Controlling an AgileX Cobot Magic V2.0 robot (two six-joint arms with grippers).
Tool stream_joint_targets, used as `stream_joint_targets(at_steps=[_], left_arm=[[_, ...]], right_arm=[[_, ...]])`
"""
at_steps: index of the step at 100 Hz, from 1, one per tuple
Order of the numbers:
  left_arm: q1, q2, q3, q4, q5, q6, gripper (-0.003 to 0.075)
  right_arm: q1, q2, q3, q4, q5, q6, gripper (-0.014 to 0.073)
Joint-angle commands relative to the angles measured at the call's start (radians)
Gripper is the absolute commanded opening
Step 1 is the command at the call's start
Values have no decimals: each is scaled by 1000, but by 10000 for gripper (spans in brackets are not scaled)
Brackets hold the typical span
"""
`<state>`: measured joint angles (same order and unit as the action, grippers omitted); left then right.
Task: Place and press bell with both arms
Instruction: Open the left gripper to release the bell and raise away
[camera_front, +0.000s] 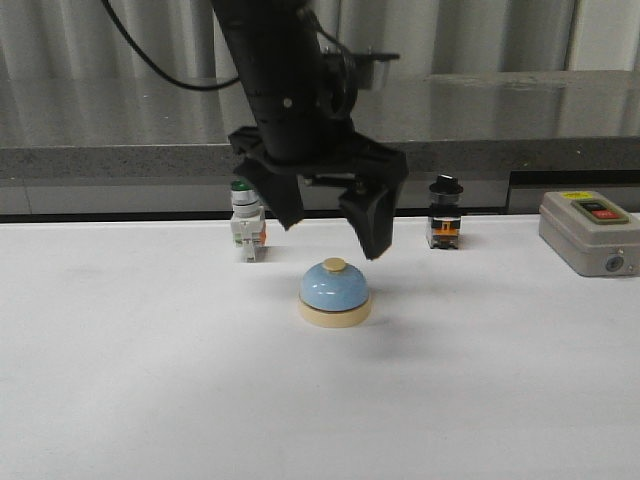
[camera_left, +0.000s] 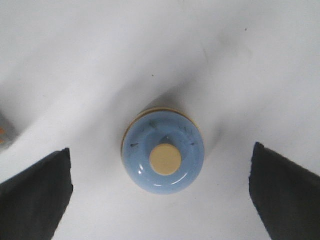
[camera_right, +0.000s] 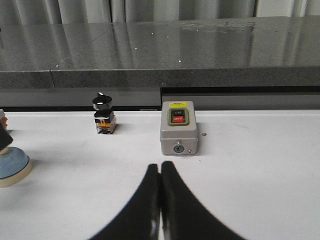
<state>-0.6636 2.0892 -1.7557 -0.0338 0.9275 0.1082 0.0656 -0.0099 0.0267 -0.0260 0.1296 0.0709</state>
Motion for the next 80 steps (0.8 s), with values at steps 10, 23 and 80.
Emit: stream_joint_targets(at_steps=[10, 23, 80], left_arm=[[29, -157, -34, 57, -18, -47, 683], [71, -209, -32, 63, -9, -50, 683], [429, -640, 408, 67, -229, -108, 683]], right_arm=[[-7, -15, -14, -7, -92, -2, -69], [-7, -15, -14, -7, -92, -2, -69], [-7, -15, -14, -7, -92, -2, -69]])
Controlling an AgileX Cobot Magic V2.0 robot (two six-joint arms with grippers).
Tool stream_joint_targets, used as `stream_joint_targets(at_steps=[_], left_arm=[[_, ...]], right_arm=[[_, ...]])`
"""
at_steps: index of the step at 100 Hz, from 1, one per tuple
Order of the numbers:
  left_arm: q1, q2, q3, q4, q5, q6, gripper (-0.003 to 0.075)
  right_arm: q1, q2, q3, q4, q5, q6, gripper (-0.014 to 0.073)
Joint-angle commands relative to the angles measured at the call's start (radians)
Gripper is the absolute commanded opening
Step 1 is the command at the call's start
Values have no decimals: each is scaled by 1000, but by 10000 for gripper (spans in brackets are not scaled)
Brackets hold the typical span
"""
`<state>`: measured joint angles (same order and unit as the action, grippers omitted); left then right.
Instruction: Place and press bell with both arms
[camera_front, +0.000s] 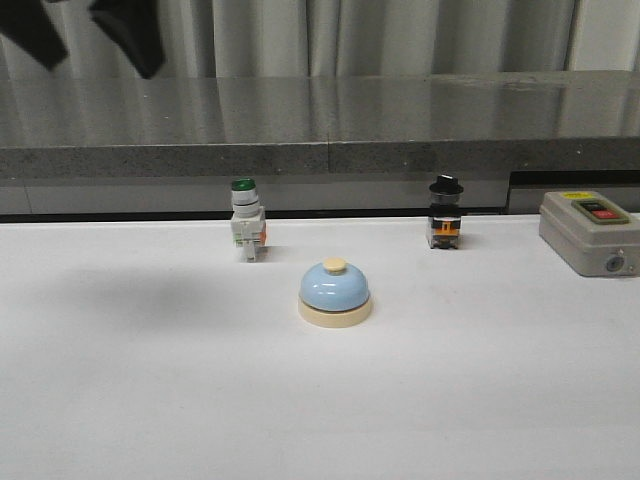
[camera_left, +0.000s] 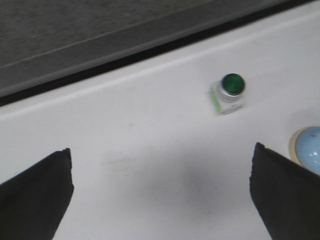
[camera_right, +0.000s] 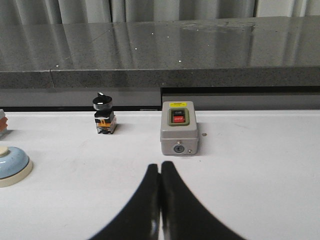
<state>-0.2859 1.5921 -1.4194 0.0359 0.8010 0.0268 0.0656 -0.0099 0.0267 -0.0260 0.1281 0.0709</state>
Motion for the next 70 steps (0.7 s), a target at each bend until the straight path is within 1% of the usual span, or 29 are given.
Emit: stream_joint_targets(at_steps=[1, 18, 36, 49, 60, 70], left_arm=[[56, -152, 80, -3, -111, -27, 683], [142, -361, 306, -8, -218, -46, 683], [168, -608, 533, -8, -311, -49, 683], [168, -783, 659, -15, -321, -51, 683], [168, -913, 732, -15, -311, -51, 678], [168, -1024, 784, -15, -303, -51, 631]], right_arm=[[-7, -15, -14, -7, -90, -2, -69], [-7, -15, -14, -7, -90, -2, -69], [-7, -15, -14, -7, -90, -2, -69], [-7, -15, -14, -7, -90, -2, -69], [-7, -15, -14, -7, -90, -2, -69], [-7, -15, -14, -7, -90, -2, -69]])
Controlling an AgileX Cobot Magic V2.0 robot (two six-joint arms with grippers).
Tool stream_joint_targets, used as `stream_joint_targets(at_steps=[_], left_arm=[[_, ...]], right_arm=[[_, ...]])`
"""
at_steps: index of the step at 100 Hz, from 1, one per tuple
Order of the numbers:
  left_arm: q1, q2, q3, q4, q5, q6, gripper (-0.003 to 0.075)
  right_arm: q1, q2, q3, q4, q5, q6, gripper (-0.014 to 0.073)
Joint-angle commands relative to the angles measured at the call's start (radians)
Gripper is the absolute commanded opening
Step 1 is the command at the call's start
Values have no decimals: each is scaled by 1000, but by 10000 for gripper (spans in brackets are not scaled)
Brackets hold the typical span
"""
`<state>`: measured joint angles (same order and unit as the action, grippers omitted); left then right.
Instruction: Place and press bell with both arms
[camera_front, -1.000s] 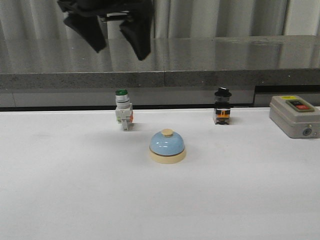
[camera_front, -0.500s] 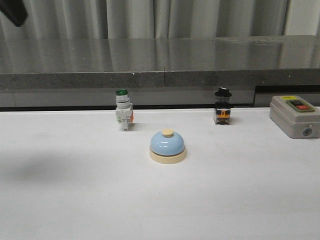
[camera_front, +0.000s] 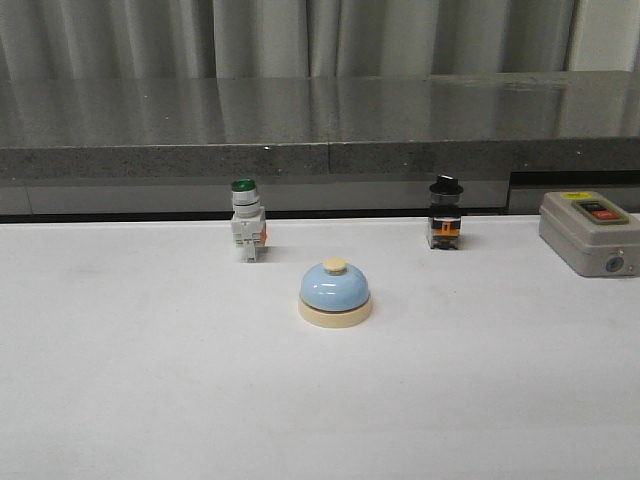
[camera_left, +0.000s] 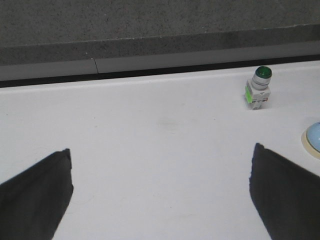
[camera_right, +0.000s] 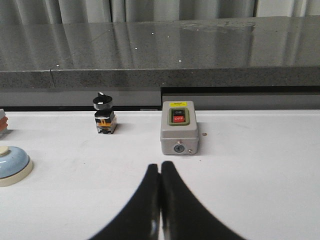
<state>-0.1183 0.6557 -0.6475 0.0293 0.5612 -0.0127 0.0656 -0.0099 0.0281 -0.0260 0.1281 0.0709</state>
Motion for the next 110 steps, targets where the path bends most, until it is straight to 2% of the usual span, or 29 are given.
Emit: stream_joint_targets(at_steps=[1, 9, 16, 35, 38, 110], left_arm=[[1, -94, 15, -9, -62, -11, 626], [1, -161, 41, -9, -58, -11, 545], [1, -199, 53, -9, -56, -11, 428], [1, -233, 57, -3, -56, -11, 15], [1, -233, 57, -3, -56, -11, -18], [1, -233, 73, 16, -93, -11, -19]], right_arm=[[-7, -15, -15, -7, -90, -2, -69], [-7, -15, -15, -7, -90, -2, -69], [-7, -15, -15, -7, -90, -2, -69], [-7, -15, -15, -7, -90, -2, -69], [-7, -15, -15, -7, -90, -2, -69], [-7, -15, -15, -7, -90, -2, -69]])
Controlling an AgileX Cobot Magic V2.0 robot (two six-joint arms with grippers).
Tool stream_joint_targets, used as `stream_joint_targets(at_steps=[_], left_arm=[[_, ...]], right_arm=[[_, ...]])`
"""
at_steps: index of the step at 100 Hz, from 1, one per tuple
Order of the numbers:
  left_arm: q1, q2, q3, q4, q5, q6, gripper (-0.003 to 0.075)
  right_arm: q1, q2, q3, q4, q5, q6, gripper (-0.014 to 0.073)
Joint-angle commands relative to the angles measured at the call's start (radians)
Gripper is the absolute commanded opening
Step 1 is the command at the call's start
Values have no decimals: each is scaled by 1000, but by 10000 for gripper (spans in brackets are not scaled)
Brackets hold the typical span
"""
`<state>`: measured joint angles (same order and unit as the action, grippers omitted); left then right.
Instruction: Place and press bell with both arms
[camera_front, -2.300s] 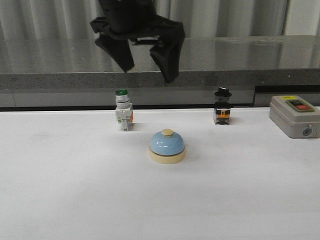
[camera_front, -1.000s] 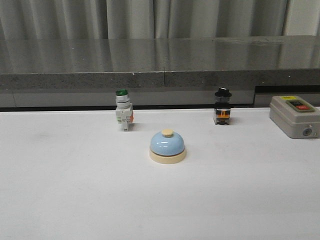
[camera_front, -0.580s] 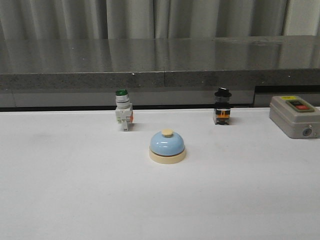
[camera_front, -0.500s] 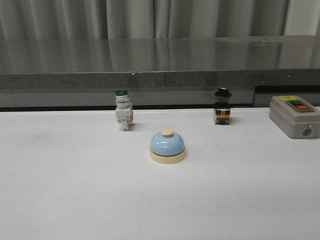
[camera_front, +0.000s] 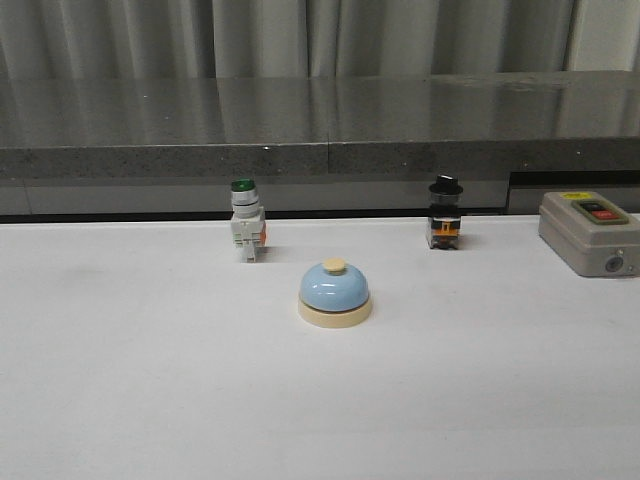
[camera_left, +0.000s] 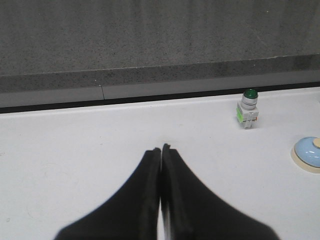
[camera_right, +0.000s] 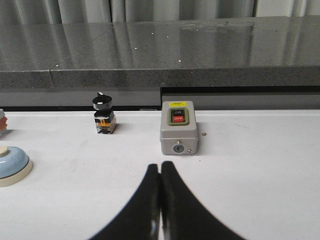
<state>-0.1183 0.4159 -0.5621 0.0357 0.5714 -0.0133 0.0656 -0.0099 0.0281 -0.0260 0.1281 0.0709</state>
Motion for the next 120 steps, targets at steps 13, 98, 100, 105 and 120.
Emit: stream_joint_targets(at_steps=[13, 98, 100, 105, 120], left_arm=[[1, -16, 56, 68, -253, -10, -19], [1, -446, 604, 79, -629, -10, -20], [1, -446, 604, 79, -632, -10, -19], [1, -446, 604, 79, -636, -10, -20], [1, -446, 604, 79, -636, -10, -20]], right_arm=[[-7, -15, -15, -7, -90, -2, -69], [-7, -15, -15, -7, -90, -2, -69], [-7, -15, -15, -7, -90, -2, -69], [-7, -15, -15, -7, -90, -2, -69], [-7, -15, -15, -7, -90, -2, -69]])
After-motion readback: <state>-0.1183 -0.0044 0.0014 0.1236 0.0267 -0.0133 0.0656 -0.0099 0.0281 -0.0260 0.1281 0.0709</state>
